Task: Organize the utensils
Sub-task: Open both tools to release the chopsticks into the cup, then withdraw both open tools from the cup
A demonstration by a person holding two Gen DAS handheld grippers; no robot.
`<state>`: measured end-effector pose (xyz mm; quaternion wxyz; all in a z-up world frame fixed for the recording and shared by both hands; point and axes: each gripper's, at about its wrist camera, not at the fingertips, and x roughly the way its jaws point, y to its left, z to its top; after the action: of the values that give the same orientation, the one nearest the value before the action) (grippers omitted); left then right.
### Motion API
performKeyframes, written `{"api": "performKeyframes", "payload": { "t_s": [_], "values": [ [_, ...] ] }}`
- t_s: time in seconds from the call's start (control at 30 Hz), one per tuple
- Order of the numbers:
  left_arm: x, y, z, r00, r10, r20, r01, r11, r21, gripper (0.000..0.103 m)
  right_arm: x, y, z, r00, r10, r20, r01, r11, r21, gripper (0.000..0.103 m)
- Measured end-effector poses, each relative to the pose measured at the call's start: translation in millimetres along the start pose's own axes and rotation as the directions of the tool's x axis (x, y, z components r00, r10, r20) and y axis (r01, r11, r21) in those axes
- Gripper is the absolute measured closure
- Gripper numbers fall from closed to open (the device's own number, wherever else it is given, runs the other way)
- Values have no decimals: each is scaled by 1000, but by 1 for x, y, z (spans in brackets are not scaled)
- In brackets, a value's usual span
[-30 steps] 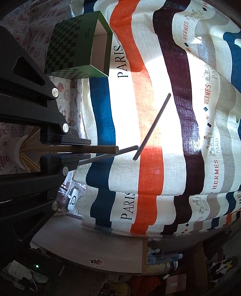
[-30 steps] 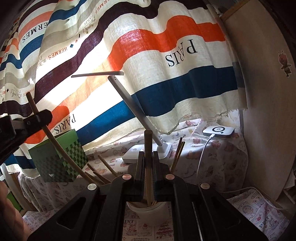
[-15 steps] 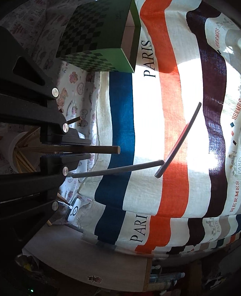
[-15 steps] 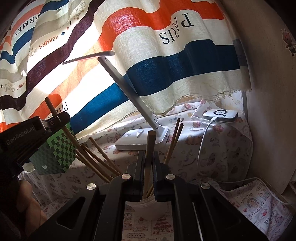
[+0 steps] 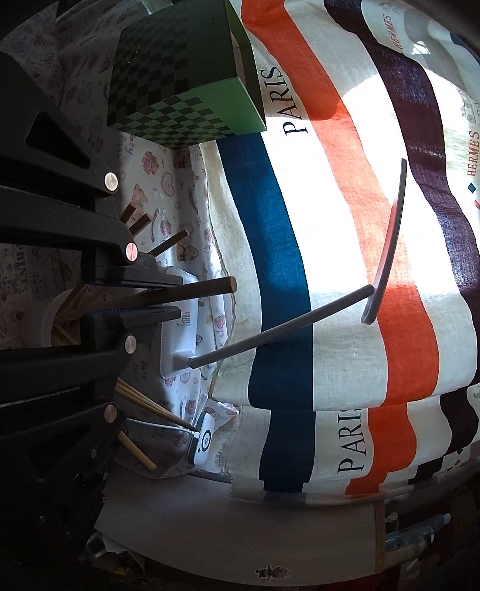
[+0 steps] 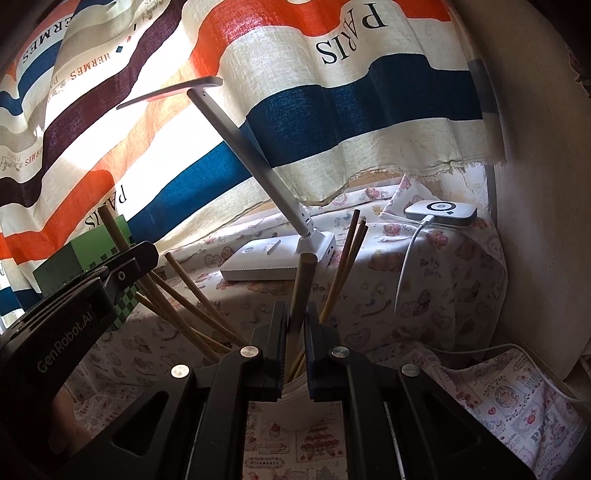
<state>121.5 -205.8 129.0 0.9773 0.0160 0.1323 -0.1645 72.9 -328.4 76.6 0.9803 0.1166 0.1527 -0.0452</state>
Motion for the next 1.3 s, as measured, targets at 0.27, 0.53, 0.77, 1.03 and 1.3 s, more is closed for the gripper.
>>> {"api": "performKeyframes", "payload": {
  "t_s": [0.27,0.53,0.77,1.03,1.3],
  "values": [
    [12,16,6,999,52,-7,-52,999,-9,86,1,-8,1,1000,-14,-20,14,1000,26,91],
    [-23,37,21,995,66,72,-66,998,-7,42,-2,-14,5,997,-65,-37,67,997,47,47],
    [-63,63,16,989,116,90,-118,993,20,11,-7,2,2,983,-110,-147,105,994,-44,35],
    [-110,97,-38,982,177,72,-178,984,-4,1,-21,29,-21,994,22,-104,-33,995,-99,15],
    [-127,115,-102,969,247,25,-247,969,-6,1,-30,36,-51,998,67,-16,-69,986,-149,0]
  ]
}}
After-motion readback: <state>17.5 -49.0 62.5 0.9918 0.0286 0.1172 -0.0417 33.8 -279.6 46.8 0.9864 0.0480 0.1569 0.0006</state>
